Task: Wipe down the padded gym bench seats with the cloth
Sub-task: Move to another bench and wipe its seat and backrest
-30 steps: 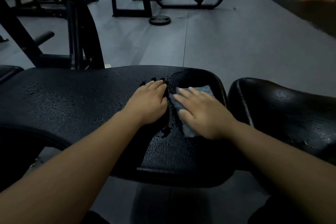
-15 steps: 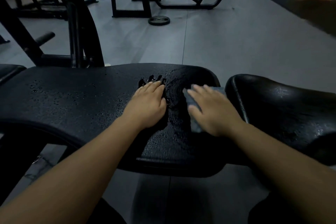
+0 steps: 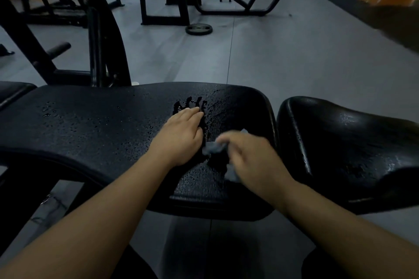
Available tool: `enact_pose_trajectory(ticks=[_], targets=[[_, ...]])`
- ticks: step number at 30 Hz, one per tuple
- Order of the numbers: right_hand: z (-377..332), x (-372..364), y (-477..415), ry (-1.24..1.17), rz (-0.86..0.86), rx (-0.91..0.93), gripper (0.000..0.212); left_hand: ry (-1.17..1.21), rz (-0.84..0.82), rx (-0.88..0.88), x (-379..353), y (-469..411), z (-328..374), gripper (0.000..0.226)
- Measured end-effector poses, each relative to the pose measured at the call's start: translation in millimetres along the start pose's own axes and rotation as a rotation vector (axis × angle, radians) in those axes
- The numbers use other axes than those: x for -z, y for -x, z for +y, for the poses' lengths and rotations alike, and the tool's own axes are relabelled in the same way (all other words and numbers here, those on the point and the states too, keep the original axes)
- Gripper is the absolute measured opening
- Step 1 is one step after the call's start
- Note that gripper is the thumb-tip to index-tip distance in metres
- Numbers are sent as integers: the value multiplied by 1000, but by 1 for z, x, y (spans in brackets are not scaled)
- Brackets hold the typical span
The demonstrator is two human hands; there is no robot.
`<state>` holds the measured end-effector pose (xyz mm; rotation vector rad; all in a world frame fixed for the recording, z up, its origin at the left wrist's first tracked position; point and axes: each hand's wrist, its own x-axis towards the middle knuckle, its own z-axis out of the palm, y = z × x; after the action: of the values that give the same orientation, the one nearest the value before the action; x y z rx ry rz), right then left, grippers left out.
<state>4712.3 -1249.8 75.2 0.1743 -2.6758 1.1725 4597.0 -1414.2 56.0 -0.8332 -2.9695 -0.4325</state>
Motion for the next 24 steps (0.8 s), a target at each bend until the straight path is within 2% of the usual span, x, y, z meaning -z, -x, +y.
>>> enact_pose_trajectory(ticks=[3, 5, 6, 7, 10, 12, 15, 18, 22, 24], targets=[[-16, 23, -28, -651, 167, -368, 24, 7, 0, -12, 0, -1, -4, 60], [-16, 33, -38, -884, 91, -530, 20, 6, -18, -30, 0, 0, -4, 67], [-10, 38, -37, -817, 31, -572, 21, 5, -32, -29, 0, 1, -4, 66], [0, 43, -36, -647, 10, -577, 22, 0, -42, -18, 1, 2, -3, 61], [16, 69, -30, -12, 253, -414, 35, -22, -11, -9, 2, 3, -1, 52], [-1, 68, -26, 129, 312, -271, 40, -17, -2, -8, 2, 2, -1, 52], [-25, 11, -14, 372, 21, -106, 40, -5, -2, -20, 1, 1, -1, 51], [-25, -38, 11, 586, -176, -73, 66, 3, 17, -22, 0, 1, 2, 50], [3, -12, 32, 569, -294, 57, 74, 3, 33, -24, -1, 0, 1, 51], [25, 6, 10, 617, -250, -27, 85, -7, 26, -11, -1, 0, 0, 51]])
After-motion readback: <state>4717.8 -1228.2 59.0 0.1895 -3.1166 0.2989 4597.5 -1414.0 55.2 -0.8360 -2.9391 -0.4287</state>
